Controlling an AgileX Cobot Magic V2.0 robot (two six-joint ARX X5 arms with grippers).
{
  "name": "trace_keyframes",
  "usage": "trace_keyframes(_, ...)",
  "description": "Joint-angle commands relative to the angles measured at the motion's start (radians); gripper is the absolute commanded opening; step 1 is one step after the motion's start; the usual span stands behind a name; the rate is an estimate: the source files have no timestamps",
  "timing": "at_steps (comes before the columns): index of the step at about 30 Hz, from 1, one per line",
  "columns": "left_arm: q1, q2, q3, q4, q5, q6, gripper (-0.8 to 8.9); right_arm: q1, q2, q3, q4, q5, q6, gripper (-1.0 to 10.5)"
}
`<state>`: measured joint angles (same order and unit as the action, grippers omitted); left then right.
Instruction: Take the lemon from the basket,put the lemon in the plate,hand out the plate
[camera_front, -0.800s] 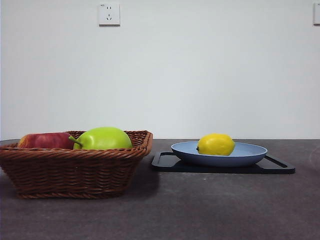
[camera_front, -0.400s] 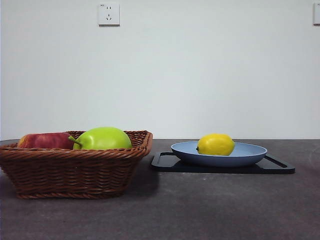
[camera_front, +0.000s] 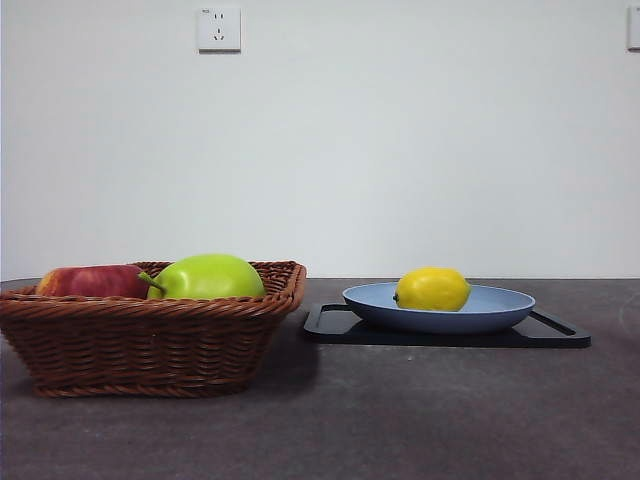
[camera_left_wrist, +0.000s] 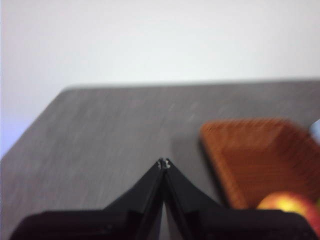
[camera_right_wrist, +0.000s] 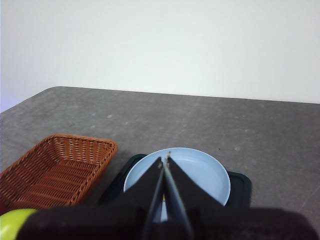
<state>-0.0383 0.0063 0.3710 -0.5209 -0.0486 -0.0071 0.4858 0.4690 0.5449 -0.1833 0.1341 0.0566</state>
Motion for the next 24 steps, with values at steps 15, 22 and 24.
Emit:
trace_keyframes(15,0.085,-0.005,-0.346,0.318,0.030,-0.034,0.08,0.006,0.002,0.008,0.022,0.003,0.014,0.0)
trace_keyframes(22,0.085,-0.005,-0.346,0.311,0.030,-0.035,0.08,0.005,0.002,0.008,0.023,0.004,0.014,0.0)
trace_keyframes(24,0.085,-0.005,-0.346,0.312,0.030,-0.035,0.08,0.006,0.002,0.008,0.023,0.004,0.014,0.0)
